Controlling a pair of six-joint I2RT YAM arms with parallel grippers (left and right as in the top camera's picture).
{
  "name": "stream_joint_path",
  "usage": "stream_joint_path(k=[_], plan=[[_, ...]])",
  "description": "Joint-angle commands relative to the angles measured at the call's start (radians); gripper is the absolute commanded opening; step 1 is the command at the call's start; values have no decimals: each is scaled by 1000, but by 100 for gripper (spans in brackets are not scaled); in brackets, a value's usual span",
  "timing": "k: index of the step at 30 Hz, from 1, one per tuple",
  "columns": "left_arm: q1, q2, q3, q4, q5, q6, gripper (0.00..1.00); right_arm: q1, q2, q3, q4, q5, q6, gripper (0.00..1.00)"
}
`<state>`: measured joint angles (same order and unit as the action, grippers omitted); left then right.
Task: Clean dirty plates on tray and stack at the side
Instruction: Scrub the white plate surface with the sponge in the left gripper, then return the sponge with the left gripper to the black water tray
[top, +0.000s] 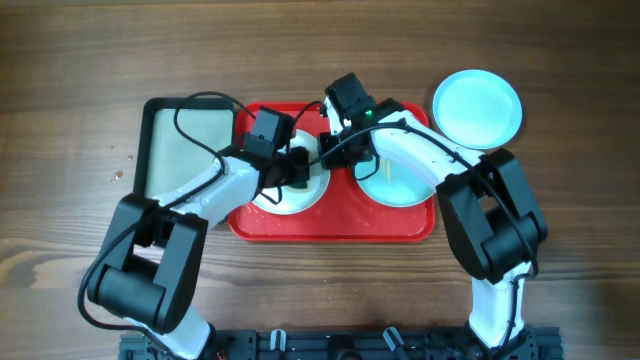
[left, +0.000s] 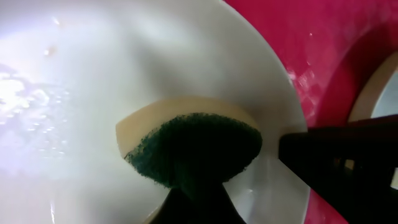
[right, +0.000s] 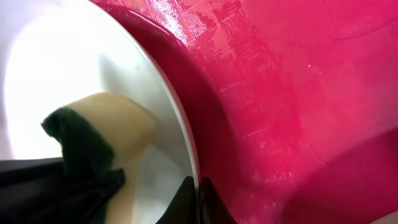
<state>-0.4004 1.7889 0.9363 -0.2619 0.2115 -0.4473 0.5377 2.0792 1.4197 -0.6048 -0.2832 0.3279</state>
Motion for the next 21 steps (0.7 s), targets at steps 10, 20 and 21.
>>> stream_joint_path(k=[10, 20, 21], plan=[[-5, -128, 1, -97, -228, 0, 4, 6, -2, 5, 10, -32, -13, 4], [84, -203, 0, -212, -233, 21, 4, 6, -2, 5, 13, -32, -13, 4], [90, -203, 0, -213, -232, 21, 4, 6, -2, 5, 13, -32, -13, 4]])
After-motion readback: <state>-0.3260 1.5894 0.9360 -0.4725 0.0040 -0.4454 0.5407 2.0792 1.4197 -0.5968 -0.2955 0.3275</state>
